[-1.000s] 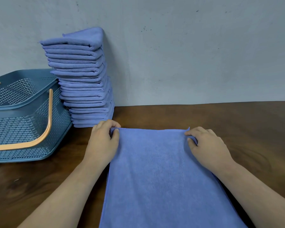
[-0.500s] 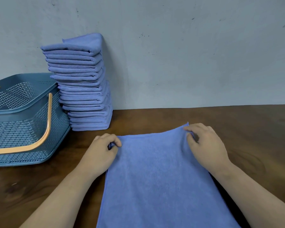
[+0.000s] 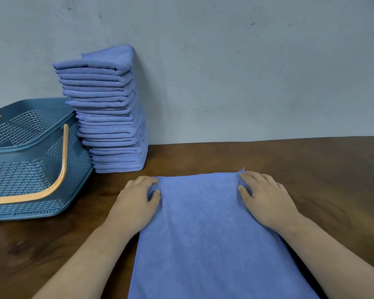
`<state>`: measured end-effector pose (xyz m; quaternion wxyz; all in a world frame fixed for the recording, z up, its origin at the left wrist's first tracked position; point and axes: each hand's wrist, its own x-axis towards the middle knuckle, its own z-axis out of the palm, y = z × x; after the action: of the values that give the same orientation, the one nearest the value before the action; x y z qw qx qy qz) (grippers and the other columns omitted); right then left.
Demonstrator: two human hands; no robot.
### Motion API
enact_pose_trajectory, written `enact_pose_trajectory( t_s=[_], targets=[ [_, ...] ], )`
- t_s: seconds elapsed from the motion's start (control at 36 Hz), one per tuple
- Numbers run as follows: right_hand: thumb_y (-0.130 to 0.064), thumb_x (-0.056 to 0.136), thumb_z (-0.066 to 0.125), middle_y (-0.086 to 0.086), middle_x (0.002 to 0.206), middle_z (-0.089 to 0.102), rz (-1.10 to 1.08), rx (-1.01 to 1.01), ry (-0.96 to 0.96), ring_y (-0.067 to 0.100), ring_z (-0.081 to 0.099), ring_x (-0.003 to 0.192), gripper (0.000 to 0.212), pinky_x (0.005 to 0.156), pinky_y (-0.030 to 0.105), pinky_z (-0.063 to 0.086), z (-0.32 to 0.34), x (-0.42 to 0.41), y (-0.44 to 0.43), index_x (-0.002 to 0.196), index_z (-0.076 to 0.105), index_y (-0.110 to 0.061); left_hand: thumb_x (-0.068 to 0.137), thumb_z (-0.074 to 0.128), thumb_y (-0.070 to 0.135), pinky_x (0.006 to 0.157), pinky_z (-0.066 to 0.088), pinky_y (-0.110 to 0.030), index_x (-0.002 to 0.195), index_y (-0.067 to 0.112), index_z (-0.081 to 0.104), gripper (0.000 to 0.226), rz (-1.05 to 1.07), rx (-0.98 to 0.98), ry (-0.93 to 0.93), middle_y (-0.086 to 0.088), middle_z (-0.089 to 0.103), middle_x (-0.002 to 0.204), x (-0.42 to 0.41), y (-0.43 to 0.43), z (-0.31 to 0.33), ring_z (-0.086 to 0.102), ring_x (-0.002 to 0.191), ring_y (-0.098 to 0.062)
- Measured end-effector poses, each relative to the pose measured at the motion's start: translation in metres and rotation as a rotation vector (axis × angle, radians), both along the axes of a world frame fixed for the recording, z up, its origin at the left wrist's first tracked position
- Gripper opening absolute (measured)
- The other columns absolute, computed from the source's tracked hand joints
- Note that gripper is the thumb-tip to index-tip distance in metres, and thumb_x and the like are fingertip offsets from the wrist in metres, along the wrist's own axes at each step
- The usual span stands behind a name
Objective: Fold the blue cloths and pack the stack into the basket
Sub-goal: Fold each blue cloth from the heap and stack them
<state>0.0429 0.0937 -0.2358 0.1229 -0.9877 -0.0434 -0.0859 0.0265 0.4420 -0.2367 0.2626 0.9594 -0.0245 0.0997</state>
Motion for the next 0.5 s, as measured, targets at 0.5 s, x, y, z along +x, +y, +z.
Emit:
enact_pose_trajectory(
  t_s=[0.5],
  targets=[
    [-0.047,0.108,0.031,-0.02,0.164,0.036,-0.018,-0.015,0.001,0.01,0.031,0.15,0.054,0.12,0.036,0.031,0.0001,-0.0008,0.0018,0.16,0.039,-0.034,0.11,0.033,0.047,0.129,0.021,-0.043,0.161,0.04,0.036,0.052,0.056,0.192,0.098,0.015,0.035,0.168,0.003,0.0083,0.0015,0.024,0.157,-0.014]
  ],
)
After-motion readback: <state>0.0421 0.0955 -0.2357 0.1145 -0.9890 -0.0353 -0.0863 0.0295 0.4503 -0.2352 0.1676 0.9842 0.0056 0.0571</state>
